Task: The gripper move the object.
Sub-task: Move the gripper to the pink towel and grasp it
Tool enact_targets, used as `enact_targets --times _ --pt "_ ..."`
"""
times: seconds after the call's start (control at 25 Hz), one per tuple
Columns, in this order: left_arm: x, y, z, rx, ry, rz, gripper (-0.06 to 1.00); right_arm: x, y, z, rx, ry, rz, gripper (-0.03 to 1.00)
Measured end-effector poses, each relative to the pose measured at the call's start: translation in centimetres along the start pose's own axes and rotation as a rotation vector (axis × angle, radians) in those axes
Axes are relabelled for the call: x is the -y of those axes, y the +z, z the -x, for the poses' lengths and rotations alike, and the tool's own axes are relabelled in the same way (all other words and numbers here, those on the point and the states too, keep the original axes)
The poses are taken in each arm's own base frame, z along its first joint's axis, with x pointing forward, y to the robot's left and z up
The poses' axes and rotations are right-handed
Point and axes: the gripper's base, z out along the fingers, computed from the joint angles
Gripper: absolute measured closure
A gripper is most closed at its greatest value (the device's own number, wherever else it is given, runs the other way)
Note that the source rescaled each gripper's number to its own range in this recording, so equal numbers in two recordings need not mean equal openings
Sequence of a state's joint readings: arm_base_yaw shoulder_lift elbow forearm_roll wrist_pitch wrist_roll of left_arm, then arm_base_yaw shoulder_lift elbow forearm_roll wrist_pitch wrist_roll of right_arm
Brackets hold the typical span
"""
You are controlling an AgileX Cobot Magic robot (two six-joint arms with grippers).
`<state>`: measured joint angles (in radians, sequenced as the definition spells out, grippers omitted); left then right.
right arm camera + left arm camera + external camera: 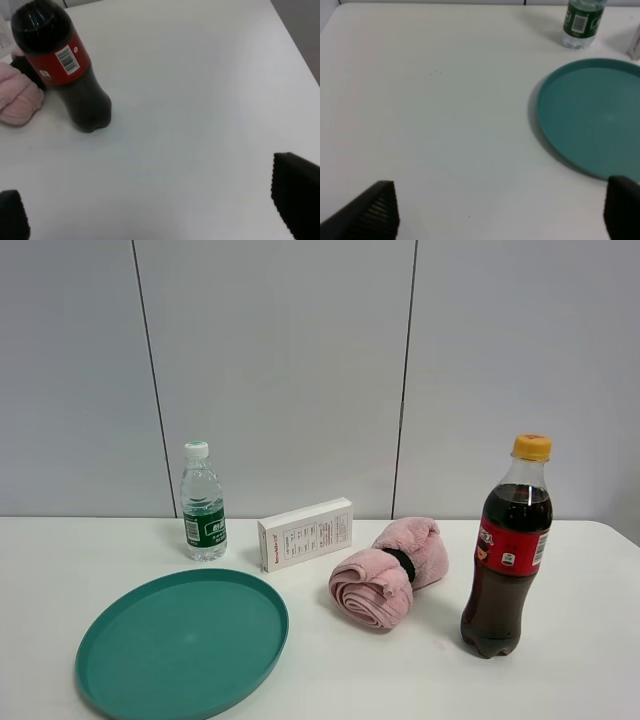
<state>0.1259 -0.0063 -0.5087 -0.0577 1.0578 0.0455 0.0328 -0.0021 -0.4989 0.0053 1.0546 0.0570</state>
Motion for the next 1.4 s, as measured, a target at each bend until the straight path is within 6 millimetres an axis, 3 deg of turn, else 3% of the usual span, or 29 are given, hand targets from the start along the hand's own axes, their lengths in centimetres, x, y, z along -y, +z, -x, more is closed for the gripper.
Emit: enact_targets --times 1.2,1.4 --pt "0.0 0.0 0.0 0.0 0.0 0.0 -0.06 -0.4 0.0 0.0 -0.002 0.023 0.044 -0.03" --pt "0.0 0.0 0.0 0.0 0.0 0.0 -0.06 -1.8 -1.3 1.9 0.156 0.047 0.197 -0.03"
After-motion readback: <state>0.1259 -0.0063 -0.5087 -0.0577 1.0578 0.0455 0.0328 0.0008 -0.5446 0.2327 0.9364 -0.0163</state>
